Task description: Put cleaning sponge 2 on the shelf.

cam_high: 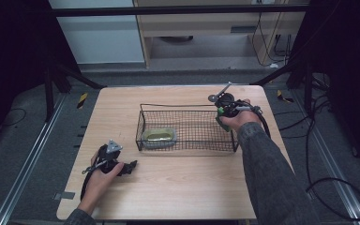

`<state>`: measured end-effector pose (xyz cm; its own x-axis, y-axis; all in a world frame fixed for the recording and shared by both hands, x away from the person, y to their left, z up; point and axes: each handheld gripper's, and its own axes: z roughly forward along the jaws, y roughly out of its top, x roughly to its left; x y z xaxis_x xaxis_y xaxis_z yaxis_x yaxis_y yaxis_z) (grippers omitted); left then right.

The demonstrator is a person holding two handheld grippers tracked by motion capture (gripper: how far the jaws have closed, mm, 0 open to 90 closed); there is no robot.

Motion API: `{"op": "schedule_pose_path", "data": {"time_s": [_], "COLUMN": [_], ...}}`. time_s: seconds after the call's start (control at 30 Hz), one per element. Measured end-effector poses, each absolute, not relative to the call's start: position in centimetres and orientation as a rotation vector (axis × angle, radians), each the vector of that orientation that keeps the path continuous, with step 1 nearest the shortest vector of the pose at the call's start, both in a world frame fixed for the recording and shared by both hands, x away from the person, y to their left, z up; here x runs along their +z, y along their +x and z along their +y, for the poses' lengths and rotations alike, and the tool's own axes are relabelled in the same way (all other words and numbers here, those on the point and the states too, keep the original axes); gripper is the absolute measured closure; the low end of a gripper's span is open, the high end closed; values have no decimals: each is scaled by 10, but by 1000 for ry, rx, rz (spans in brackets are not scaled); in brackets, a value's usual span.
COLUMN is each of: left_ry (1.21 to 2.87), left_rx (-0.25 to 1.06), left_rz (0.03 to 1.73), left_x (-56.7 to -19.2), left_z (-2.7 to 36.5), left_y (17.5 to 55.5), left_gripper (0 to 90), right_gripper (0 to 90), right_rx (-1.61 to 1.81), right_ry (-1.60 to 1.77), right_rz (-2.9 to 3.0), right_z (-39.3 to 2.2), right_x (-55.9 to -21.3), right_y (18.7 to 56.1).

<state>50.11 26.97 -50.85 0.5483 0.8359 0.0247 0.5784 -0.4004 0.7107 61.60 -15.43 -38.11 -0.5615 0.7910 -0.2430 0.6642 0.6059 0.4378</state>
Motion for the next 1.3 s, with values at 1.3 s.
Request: {"op": "schedule_pose_path", "data": {"time_s": [1.3], "left_ry": [2129], "left_rx": [503], "left_rz": [1128], "left_x": [-508], "left_z": [270], "left_y": [501], "left_gripper": [0], "right_gripper": [612], "right_rx": [378], "right_ry": [1207], "right_rz": [2423], "right_z": [-157], "right_x": [-412], "right_y": [627]}}
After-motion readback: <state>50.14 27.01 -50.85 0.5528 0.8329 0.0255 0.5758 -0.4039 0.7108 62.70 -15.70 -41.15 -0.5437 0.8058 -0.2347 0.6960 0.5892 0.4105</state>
